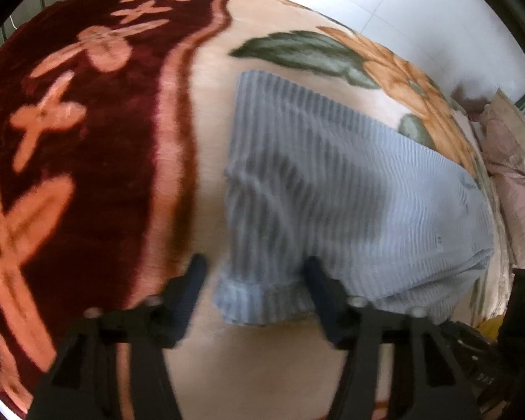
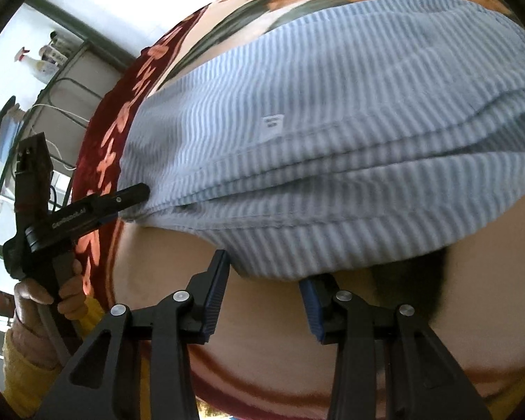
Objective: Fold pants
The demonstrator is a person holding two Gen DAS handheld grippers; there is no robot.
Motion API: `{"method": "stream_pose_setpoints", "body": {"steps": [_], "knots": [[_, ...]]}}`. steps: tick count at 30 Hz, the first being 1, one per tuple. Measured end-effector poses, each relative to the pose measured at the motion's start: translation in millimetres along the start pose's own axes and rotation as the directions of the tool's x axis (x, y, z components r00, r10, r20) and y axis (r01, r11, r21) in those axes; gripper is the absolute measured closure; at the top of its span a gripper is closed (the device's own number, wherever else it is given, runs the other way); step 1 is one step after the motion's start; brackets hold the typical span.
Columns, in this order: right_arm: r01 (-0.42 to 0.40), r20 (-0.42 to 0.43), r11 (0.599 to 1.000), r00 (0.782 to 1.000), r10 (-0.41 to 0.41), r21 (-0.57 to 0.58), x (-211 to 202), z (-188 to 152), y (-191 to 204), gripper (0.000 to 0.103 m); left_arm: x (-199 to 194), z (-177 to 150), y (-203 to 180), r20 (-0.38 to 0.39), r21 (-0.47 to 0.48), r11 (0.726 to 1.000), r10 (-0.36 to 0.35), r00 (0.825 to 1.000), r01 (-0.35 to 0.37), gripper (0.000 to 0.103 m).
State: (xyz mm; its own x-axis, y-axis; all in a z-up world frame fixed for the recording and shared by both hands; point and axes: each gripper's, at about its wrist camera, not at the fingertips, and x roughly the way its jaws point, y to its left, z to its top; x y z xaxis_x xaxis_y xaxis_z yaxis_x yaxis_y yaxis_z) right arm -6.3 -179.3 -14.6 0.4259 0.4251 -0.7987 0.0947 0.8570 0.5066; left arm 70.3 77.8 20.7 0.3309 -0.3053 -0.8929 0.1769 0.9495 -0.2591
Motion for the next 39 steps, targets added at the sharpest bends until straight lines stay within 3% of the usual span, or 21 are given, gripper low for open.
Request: {"method": "stream_pose_setpoints", "body": {"steps": [1,2,5,11,13,17,20,26,28,31,36,39], "knots": [[0.000,-0.009,1.000,1.000,0.000,0.001,-0.3,0.8,0.6,0.078,-0.7,0.3,-2.2,-0.004,-0.003,1.000,-0.022,1.000,0.021,0.070],[-0.015,-0.021,1.000,1.000,0.015,0.004,-0.8,2.2,2.6,0.090,-2.8,0.5,-3.8,-0.001,0.002,1.000,-0.017,1.000,0.017,0.078],[-0.064,0.007,0.998,0.998,0.064,0.023,-18.1,3.4,9.1,0.093,-19.3,2.8,-11.6,0.017,0.014,1.000,-0.002,1.000,0.002,0.084],[-0.173,0.052,0.981,0.984,0.168,0.092,-53.1,6.8,2.5,0.093,-43.4,13.9,-14.7,-0.009,0.006,1.000,0.022,1.000,-0.022,0.084],[-0.142,0.031,0.986,0.990,0.140,0.085,-47.6,4.5,-0.3,0.093,-37.8,14.6,-13.3,-0.027,0.006,0.998,0.056,0.998,-0.056,0.083],[-0.053,-0.108,0.996,0.992,0.061,0.077,-16.0,-9.7,-5.9,0.093,-17.8,5.0,1.8,-0.078,-0.025,0.981,0.190,0.979,-0.192,0.081],[-0.016,-0.149,0.998,0.988,0.025,0.062,-8.8,-15.7,-5.8,0.093,-21.2,-1.2,11.2,-0.075,-0.070,0.983,0.165,0.984,-0.170,0.078],[0.052,-0.026,0.995,0.998,-0.055,-0.080,-51.9,3.5,4.1,0.087,-47.1,4.7,-4.2,0.028,-0.004,0.975,0.220,0.975,-0.220,0.068],[0.091,0.038,0.988,0.995,-0.087,-0.123,-67.1,14.6,3.7,0.080,-54.1,7.4,-13.8,0.071,0.008,0.980,0.197,0.978,-0.198,0.066],[0.182,0.112,0.971,0.980,-0.166,-0.152,-75.7,35.0,-5.2,0.079,-51.7,12.8,-29.4,0.113,0.028,0.988,0.147,0.983,-0.151,0.065],[0.267,0.146,0.956,0.957,-0.249,-0.119,-70.5,62.5,-34.6,0.079,-22.5,20.3,-40.8,0.099,0.013,0.995,0.098,0.990,-0.100,0.065],[0.331,0.125,0.940,0.939,-0.320,-0.081,-63.2,70.0,-60.5,0.079,-3.9,19.7,-38.6,0.070,0.009,0.990,0.139,0.988,-0.140,0.065]]}}
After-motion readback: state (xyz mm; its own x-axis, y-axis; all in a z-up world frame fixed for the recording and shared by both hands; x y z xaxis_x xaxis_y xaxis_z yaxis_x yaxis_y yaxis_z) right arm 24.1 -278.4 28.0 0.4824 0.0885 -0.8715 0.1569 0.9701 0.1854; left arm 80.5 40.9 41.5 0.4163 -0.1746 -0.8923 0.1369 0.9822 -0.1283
